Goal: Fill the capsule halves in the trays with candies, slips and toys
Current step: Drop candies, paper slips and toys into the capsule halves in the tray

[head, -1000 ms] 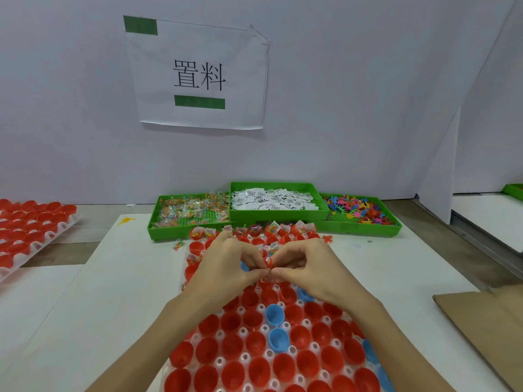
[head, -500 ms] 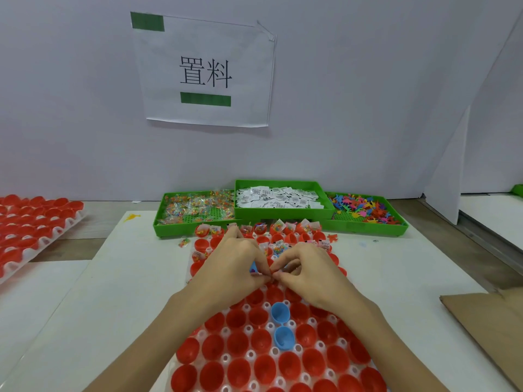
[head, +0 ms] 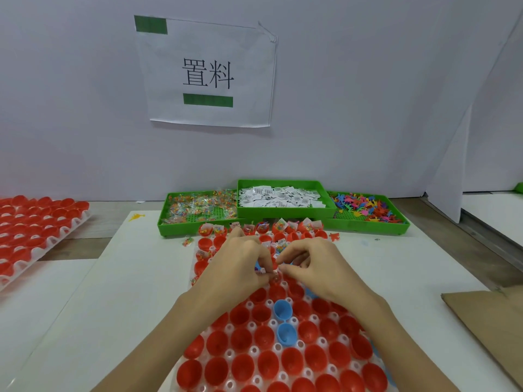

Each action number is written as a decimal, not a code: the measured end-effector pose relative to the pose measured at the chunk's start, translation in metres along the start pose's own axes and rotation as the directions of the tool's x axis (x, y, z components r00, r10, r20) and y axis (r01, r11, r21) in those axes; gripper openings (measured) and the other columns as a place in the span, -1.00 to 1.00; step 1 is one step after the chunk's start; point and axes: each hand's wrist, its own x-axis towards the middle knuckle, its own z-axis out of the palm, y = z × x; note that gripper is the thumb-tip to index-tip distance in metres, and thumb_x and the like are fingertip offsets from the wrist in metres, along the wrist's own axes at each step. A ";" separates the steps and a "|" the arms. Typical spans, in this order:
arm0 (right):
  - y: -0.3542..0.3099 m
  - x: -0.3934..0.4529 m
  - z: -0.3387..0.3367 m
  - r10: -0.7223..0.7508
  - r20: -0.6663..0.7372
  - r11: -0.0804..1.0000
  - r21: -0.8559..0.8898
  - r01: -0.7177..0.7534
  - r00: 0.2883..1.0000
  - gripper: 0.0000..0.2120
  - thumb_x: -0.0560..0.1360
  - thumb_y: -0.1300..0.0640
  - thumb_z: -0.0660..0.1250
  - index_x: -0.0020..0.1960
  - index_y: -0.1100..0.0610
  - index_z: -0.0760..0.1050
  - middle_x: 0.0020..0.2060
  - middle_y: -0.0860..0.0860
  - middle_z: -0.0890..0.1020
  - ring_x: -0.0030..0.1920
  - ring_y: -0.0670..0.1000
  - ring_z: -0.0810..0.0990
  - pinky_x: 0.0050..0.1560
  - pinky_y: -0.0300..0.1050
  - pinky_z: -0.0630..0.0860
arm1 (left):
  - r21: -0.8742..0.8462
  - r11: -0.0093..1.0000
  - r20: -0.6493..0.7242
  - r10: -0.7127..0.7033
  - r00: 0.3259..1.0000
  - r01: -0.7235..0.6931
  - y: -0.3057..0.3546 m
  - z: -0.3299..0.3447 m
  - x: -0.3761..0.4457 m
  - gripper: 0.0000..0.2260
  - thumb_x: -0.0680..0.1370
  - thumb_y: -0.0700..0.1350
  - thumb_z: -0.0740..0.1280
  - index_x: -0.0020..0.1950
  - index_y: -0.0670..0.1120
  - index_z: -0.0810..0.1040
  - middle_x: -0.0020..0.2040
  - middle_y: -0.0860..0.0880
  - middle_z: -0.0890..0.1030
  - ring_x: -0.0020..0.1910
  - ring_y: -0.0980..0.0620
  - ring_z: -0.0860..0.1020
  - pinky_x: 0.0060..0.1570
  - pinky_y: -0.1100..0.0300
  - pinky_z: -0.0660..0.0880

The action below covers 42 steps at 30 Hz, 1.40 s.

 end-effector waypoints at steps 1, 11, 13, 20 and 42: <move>0.001 0.000 -0.002 0.005 -0.011 1.000 0.016 -0.005 1.000 -0.93 0.51 0.16 0.49 -0.03 0.04 0.73 -0.15 -0.12 0.71 -0.15 -0.17 0.64 -0.17 -0.42 0.48 | 0.006 1.000 -0.004 0.006 1.000 -0.006 0.000 0.001 0.000 -0.91 0.51 0.08 0.52 -0.10 0.10 0.72 -0.14 0.19 0.55 -0.02 0.08 0.33 0.04 0.32 0.17; -0.004 -0.005 -0.003 -0.107 0.009 0.994 0.021 0.107 0.994 -0.87 0.51 0.21 0.49 -0.10 -0.02 0.75 -0.23 -0.23 0.64 -0.13 -0.29 0.60 -0.19 -0.44 0.46 | -0.074 0.997 -0.041 -0.007 0.999 0.004 -0.006 -0.025 0.002 -0.93 0.55 -0.05 0.49 -0.06 0.00 0.77 -0.27 0.32 0.51 -0.09 0.52 0.40 0.05 0.59 0.17; -0.006 -0.006 -0.002 -0.132 0.055 0.991 -0.006 0.133 0.990 -0.83 0.53 0.23 0.48 -0.11 -0.02 0.76 -0.27 -0.27 0.57 -0.13 -0.36 0.56 -0.19 -0.47 0.45 | -0.086 0.995 -0.072 -0.063 0.995 0.057 -0.013 -0.033 0.002 -0.93 0.57 -0.07 0.47 -0.05 0.01 0.76 -0.29 0.33 0.49 -0.18 0.44 0.46 -0.09 0.55 0.30; -0.002 -0.005 -0.004 -0.136 0.024 0.991 0.012 0.135 0.990 -0.87 0.56 0.17 0.44 -0.04 -0.03 0.72 -0.17 -0.24 0.62 -0.06 -0.34 0.55 -0.12 -0.46 0.45 | -0.004 0.924 -0.117 -0.381 0.917 0.383 -0.102 -0.040 0.034 -0.81 0.66 -0.16 0.33 0.21 -0.13 0.67 0.14 -0.04 0.70 -0.11 0.08 0.60 -0.05 0.24 0.50; 0.012 0.001 -0.013 -0.117 -0.167 0.990 0.053 0.128 0.979 -0.87 0.60 0.16 0.38 -0.01 0.00 0.70 -0.15 -0.20 0.64 -0.06 -0.28 0.56 -0.08 -0.44 0.47 | 0.137 0.942 0.058 -0.317 0.947 0.307 -0.158 -0.026 0.086 -0.89 0.48 -0.08 0.57 -0.18 -0.03 0.66 -0.12 0.08 0.64 -0.12 0.05 0.59 -0.13 0.22 0.49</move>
